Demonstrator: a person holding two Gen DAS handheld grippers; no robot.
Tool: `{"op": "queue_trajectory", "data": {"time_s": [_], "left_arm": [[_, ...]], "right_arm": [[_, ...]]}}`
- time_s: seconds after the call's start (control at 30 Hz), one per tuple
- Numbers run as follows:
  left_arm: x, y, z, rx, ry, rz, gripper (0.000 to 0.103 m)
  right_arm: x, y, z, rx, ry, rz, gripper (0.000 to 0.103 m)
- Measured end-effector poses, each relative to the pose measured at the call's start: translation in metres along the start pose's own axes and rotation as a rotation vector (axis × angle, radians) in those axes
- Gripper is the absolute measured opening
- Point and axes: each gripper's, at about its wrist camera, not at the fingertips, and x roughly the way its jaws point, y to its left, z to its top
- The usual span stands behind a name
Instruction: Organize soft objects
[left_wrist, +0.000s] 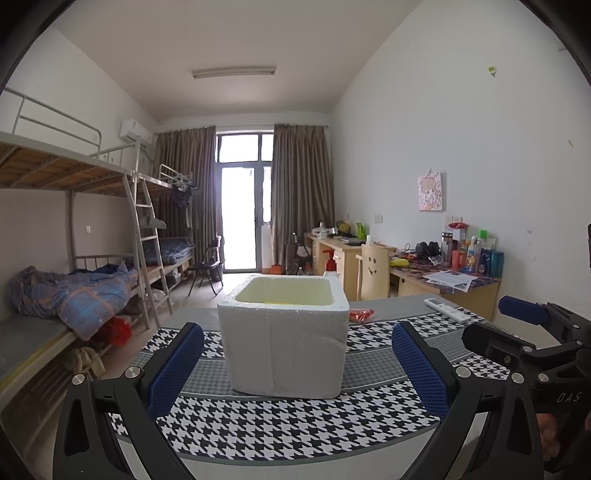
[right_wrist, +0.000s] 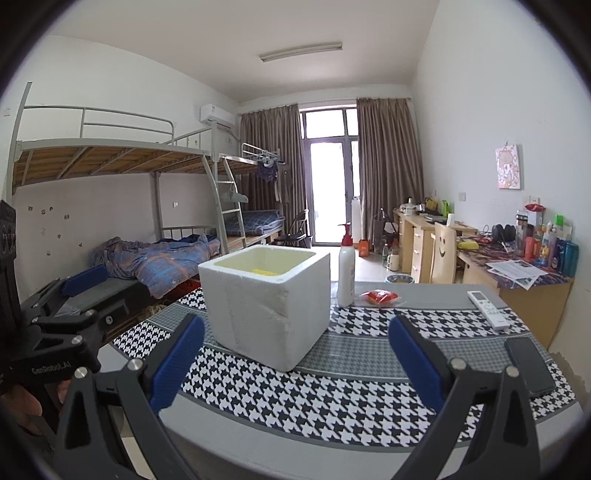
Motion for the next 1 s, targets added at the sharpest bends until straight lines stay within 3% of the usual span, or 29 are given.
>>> {"op": "queue_trajectory", "data": {"time_s": [1.0], "left_arm": [[-0.033,0.002,-0.019,-0.005,-0.001,0.022,0.102]], "right_arm": [[-0.033,0.013,-0.028,0.022,0.000,-0.025,0.101]]}}
